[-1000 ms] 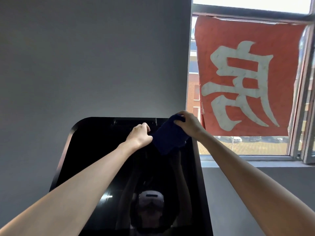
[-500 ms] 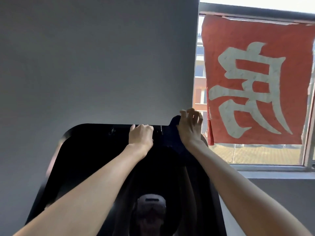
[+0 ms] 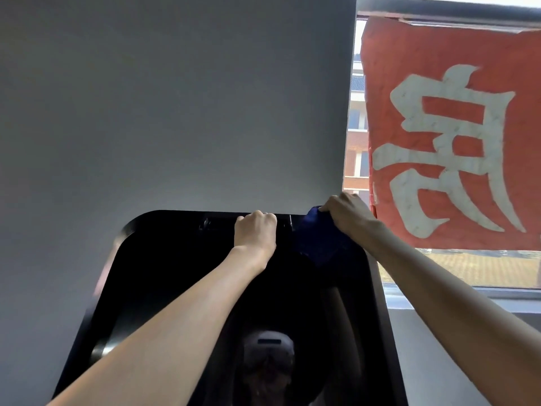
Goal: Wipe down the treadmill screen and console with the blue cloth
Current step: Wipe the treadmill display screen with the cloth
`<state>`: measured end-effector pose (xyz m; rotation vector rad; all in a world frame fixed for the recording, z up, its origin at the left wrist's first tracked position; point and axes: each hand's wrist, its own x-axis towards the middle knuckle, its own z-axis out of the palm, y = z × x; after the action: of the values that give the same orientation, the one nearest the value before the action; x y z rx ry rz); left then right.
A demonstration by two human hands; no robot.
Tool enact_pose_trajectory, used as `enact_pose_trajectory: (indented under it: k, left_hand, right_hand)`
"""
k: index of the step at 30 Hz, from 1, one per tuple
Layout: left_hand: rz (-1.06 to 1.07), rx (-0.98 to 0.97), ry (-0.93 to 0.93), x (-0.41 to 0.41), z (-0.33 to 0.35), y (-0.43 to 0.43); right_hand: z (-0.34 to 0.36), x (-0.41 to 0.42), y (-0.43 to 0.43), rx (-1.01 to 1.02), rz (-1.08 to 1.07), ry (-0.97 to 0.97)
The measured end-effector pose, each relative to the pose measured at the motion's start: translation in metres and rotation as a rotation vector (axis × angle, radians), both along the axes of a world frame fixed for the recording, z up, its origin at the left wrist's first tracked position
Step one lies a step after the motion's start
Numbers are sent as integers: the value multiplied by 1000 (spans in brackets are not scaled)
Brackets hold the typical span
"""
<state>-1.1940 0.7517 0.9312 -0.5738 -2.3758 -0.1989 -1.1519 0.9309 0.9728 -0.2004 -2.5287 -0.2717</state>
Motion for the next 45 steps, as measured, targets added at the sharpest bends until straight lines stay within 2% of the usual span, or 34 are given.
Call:
enact_pose_trajectory:
  k: [2,4,6,9,11,14,18,22,24,29,32,34,38,42,45]
  left_hand:
    - [4,8,-24,-1,2,0]
    - [5,17,-40,0,4,0]
    - [6,16,-45,2,4,0]
    - [19,-13,-31,4,5,0]
    - [22,-29,-22,5,6,1]
    - [18,-48,-12,7,7,3]
    - [36,-25,-17,5,11,5]
    - [41,28,-52,1,16,5]
    - [34,52,-71,0,17,5]
    - [14,40,-85,-1,12,2]
    - [18,43,-59,-1,11,4]
    - [21,62,-41,-2,11,7]
    - [42,38,-7,-2,8,9]
    - [65,10,5,-2,10,9]
    - [66,14,-5,-4,9,10]
  right_hand:
    - [-12,-13,-9,-264,54,-29]
    - [-30,-22,-18,-306,52,-12]
    - [-51,-18,-24,-222,76,25]
    - [-71,-5,-12,79,196,105]
    - [-72,-4,0,206,241,114]
    - [-59,-10,3,154,234,53]
    - [-60,-17,-17,34,196,106]
    - [-67,-8,-7,114,220,98]
    - [-69,-4,4,18,142,121]
    - [-92,1,-7,-318,-71,355]
    - [-92,10,-6,-411,-23,278]
    - [-87,14,-1,-353,2,208]
    - [-77,-7,-21,-70,152,98]
    - [-77,-16,-29,90,233,152]
    - [-83,-8,-8,75,179,193]
